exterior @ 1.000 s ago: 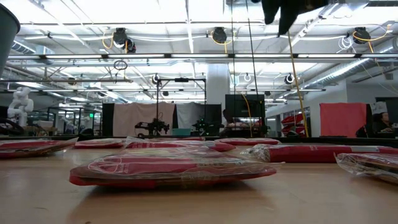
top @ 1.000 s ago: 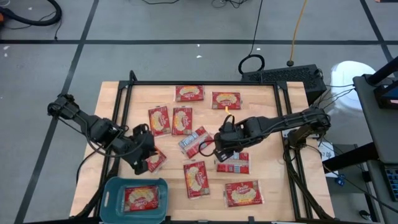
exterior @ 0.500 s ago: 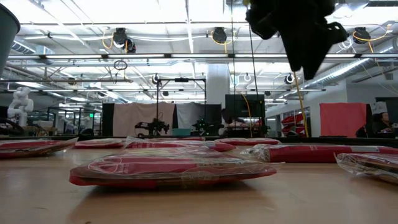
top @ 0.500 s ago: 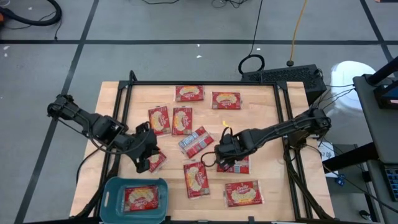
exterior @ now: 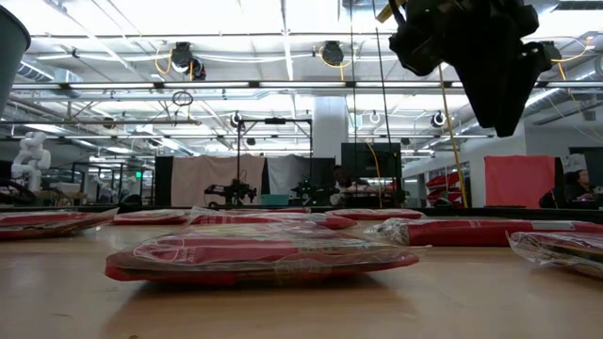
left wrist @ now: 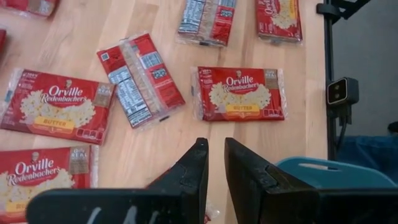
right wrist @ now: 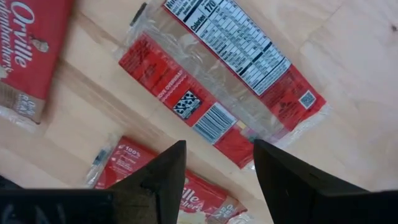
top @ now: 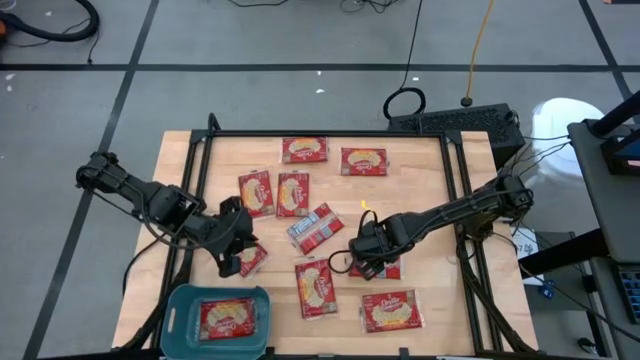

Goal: Sort popcorn bags into baskets
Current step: Put the popcorn sachet into the bin

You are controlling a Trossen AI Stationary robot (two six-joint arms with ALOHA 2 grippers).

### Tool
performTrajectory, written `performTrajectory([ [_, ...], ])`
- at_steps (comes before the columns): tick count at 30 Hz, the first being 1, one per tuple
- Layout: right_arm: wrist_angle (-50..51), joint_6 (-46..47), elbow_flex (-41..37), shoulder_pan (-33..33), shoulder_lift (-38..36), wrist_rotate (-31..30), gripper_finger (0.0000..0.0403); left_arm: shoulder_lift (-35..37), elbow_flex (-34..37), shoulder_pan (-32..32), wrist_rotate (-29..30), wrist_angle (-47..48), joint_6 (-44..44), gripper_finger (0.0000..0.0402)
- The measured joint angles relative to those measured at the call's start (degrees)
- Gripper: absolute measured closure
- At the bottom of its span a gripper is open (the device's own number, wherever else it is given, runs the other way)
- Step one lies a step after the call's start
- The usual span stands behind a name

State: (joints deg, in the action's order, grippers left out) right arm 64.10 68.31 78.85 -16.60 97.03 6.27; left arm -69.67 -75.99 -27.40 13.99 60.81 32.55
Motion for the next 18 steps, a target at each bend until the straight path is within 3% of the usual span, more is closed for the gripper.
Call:
performTrajectory([
  [18, -8.3, 0.0, 0.0, 2.7, 0.0, -1.4, 0.0222, 0.0, 3.4, -2.3, 1.4, -1.1, 4.4, 0.0346],
])
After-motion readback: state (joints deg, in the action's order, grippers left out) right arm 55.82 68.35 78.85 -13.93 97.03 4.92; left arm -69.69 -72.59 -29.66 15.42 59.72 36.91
